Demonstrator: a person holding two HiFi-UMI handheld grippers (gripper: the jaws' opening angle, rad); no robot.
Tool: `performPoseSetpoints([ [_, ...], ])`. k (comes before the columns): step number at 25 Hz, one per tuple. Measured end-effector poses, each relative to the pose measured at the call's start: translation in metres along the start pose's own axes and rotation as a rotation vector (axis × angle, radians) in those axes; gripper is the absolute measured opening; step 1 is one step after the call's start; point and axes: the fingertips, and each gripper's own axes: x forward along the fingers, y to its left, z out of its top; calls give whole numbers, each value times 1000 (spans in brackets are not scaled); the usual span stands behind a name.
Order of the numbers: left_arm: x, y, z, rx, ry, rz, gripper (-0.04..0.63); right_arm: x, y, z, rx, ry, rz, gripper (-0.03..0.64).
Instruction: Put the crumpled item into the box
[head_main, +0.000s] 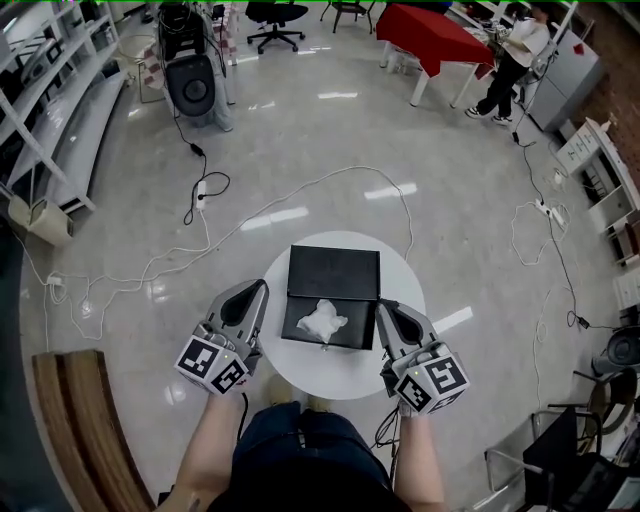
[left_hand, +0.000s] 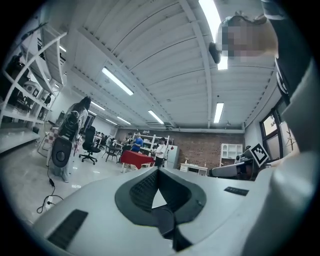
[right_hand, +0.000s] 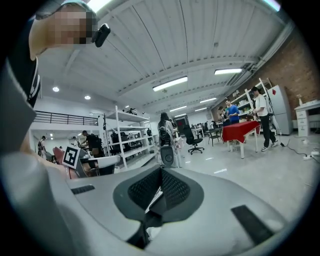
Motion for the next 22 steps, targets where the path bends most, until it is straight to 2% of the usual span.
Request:
performPoseSetpoints([
  [9, 2, -6, 32, 33, -23, 1, -2, -9, -2, 36, 31, -90, -16, 5],
  [22, -6, -10, 64, 71, -72, -4, -2, -22, 11, 66, -38, -147, -27, 5],
])
